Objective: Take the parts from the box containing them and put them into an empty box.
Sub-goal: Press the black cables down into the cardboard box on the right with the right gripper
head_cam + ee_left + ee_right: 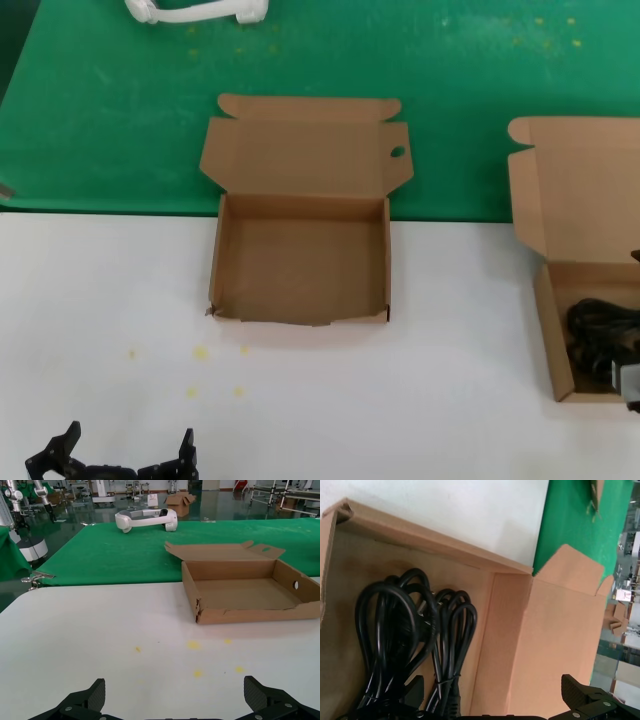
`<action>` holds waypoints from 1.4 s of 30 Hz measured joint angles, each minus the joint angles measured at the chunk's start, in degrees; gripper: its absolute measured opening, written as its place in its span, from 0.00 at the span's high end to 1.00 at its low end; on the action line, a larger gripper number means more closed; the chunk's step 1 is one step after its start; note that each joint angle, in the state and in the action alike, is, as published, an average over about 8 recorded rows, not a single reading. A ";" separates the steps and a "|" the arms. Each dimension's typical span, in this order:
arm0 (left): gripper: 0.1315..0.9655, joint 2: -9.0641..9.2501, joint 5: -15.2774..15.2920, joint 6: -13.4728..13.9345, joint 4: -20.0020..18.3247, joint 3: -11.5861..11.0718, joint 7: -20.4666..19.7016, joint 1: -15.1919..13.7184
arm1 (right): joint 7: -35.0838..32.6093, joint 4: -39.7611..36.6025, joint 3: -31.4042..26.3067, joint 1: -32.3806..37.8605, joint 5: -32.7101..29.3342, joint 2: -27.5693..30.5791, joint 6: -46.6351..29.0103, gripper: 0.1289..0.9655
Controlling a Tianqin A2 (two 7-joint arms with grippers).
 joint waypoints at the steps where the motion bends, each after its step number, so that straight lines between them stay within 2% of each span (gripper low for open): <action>1: 0.00 0.00 0.00 0.00 0.00 0.00 0.00 0.00 | -0.28 -1.16 0.00 0.23 0.00 -0.52 -0.70 0.00; 20: 0.00 0.00 0.00 0.00 0.00 0.00 -0.01 0.00 | -2.42 -20.19 0.00 4.31 0.00 -7.95 -11.65 0.00; 32: 0.00 0.00 0.01 0.00 0.00 0.00 -0.01 0.00 | -3.10 -20.20 -0.02 5.80 0.00 -8.43 -12.04 0.00; 42: 0.00 0.00 0.01 0.00 0.00 0.00 -0.01 0.00 | -3.79 -19.11 -0.01 6.61 0.00 -7.89 -11.29 0.05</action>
